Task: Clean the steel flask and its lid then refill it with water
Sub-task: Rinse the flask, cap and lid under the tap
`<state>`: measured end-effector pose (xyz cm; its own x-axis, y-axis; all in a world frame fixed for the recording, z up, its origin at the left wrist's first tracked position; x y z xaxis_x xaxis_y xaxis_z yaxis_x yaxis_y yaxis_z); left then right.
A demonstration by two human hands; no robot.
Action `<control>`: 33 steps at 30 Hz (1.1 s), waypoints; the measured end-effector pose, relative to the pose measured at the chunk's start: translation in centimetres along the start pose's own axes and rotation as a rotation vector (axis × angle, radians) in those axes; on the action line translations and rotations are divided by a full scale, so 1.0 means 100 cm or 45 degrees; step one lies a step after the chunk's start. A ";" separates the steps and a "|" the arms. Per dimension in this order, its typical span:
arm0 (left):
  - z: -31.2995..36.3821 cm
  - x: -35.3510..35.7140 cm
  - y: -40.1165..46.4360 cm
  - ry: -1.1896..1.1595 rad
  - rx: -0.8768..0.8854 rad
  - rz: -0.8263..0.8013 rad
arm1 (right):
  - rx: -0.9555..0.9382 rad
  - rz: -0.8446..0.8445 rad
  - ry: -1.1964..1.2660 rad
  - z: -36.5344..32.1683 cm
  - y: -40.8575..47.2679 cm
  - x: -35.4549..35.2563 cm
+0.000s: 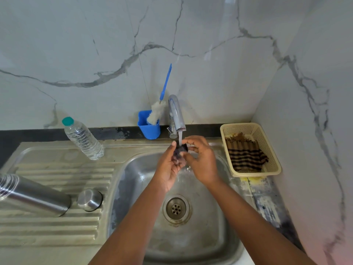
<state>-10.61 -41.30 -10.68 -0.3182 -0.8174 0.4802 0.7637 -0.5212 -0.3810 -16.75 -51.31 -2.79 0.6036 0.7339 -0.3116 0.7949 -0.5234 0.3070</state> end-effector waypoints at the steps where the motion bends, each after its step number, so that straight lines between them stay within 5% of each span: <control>1: -0.001 -0.001 0.000 0.000 -0.017 0.022 | 0.020 -0.012 -0.051 0.003 0.002 0.002; 7: -0.008 -0.005 -0.002 0.186 -0.111 0.153 | 0.208 -0.026 -0.140 0.021 0.004 0.009; 12: -0.009 -0.007 0.002 0.094 -0.175 0.143 | 0.087 -0.058 -0.315 0.013 0.004 0.006; 17: -0.004 -0.001 -0.005 -0.026 -0.118 0.018 | 0.168 -0.029 0.067 0.012 0.001 0.002; 23: -0.003 0.000 -0.011 -0.083 -0.081 -0.028 | 0.335 -0.112 0.052 0.026 -0.001 0.005; 33: 0.004 -0.002 -0.009 0.065 -0.038 0.019 | 0.100 -0.243 -0.422 0.004 0.011 0.016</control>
<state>-11.07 -40.56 -10.12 -0.3362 -0.8361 0.4335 0.7517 -0.5155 -0.4113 -14.88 -50.93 -3.26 0.4216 0.6483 -0.6340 0.8893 -0.4322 0.1494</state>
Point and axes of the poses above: each hand's wrist, its own y-axis towards the middle knuckle, its own x-axis out of the palm, z = x × y, the point moved 9 cm from there along y, towards the middle knuckle, and after that the axes turned 1 degree about z, right-handed, at the moved point
